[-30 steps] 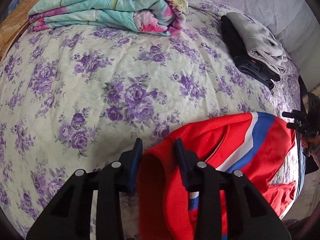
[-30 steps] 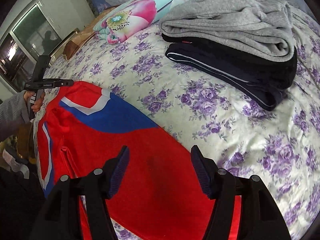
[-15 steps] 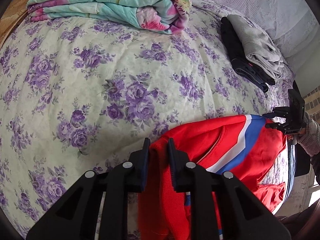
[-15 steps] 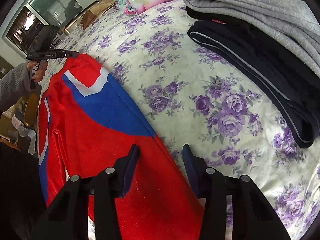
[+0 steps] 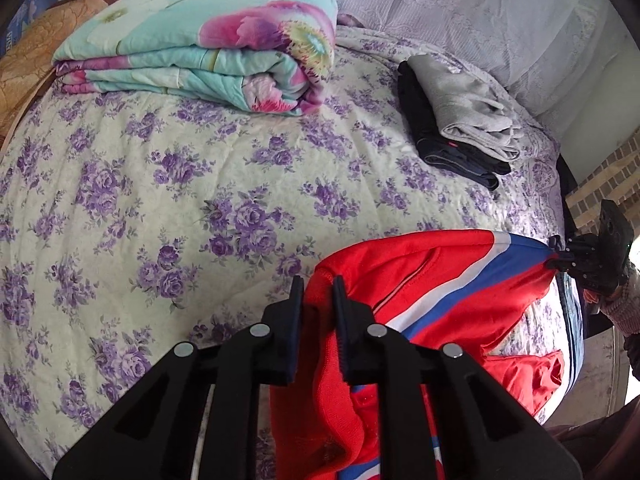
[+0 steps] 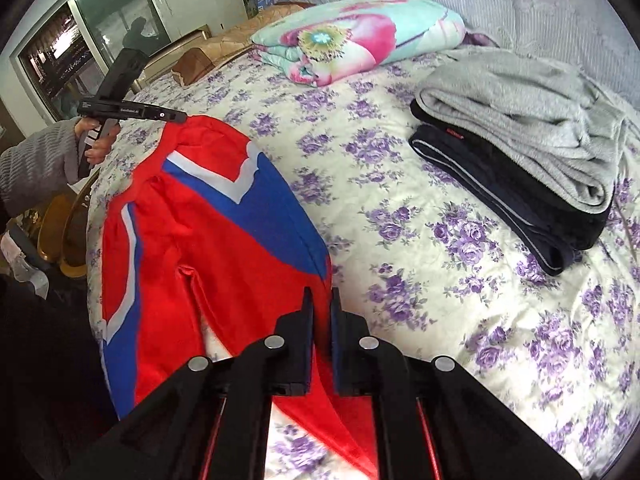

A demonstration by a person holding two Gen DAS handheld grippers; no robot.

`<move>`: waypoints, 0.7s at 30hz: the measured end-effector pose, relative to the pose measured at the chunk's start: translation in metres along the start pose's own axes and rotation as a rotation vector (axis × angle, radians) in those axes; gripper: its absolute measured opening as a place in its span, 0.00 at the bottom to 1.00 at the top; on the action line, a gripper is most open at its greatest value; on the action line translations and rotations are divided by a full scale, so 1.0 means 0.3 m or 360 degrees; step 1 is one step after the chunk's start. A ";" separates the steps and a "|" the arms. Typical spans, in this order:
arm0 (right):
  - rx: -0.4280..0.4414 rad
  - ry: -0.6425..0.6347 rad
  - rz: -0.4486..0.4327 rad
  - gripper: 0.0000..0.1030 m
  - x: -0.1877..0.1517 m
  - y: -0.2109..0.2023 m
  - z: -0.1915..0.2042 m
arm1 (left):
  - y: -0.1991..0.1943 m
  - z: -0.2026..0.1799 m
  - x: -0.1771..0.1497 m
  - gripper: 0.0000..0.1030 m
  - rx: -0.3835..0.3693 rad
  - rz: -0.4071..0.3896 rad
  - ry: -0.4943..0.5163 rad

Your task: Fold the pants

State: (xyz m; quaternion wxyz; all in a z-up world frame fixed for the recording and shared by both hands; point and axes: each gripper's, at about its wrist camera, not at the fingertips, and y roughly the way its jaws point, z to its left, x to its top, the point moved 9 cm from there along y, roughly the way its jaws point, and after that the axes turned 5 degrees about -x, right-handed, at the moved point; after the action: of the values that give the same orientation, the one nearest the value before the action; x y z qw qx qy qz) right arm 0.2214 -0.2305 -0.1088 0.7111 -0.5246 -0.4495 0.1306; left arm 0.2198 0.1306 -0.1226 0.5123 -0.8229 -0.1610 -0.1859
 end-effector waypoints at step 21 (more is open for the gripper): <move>-0.0087 0.0322 0.0063 0.07 -0.481 -0.134 0.567 | -0.320 -0.072 -0.510 0.11 -0.0192 -0.0096 -0.0057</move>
State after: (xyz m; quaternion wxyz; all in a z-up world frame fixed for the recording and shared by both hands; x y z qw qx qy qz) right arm -0.0031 -0.2351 -0.1388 0.7354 -0.5632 -0.3684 0.0788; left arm 0.0384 0.1402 -0.1107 0.4531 -0.8502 -0.1835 -0.1958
